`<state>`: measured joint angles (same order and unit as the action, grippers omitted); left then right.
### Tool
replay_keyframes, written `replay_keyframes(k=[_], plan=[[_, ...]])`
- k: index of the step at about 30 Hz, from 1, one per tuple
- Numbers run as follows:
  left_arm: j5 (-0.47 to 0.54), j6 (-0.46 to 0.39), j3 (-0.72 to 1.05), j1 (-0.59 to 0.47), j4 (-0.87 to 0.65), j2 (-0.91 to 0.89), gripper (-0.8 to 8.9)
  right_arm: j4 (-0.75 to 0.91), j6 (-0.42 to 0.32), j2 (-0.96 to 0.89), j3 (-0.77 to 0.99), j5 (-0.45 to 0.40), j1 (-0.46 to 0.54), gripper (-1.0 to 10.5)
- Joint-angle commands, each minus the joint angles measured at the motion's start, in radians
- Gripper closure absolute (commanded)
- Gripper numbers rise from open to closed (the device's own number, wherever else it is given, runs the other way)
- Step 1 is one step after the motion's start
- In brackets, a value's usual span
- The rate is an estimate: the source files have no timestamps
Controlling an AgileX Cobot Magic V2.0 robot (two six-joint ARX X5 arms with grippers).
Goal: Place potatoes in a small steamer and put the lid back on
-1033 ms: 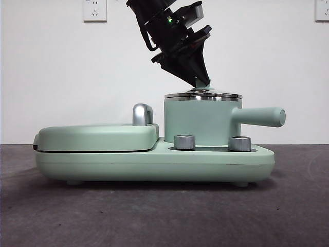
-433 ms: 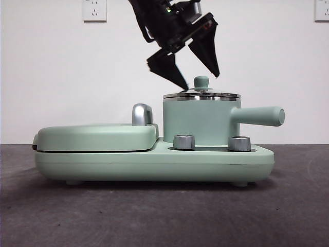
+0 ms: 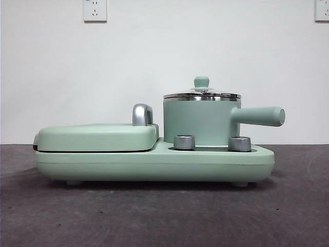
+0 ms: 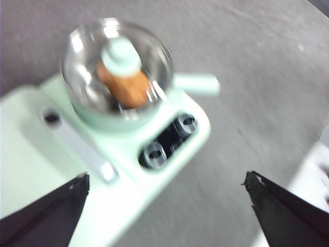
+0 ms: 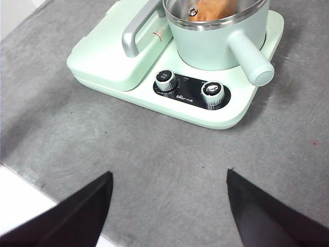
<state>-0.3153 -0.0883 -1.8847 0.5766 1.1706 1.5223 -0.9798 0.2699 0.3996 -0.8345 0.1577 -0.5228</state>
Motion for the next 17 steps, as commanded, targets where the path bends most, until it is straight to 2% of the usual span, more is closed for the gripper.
replay_keyframes(k=[1, 8, 17], plan=[[-0.003, 0.003, 0.146, 0.015, -0.021, -0.137, 3.23, 0.008, 0.011, 0.003, -0.004, 0.002, -0.006, 6.0], [-0.003, 0.034, 0.533, 0.034, -0.088, -0.484, 3.23, 0.008, 0.011, 0.003, -0.004, 0.003, -0.006, 6.0], [-0.003, 0.144, 0.898, 0.033, -0.285, -0.876, 3.23, 0.018, 0.011, 0.003, -0.004, 0.000, -0.006, 6.0]])
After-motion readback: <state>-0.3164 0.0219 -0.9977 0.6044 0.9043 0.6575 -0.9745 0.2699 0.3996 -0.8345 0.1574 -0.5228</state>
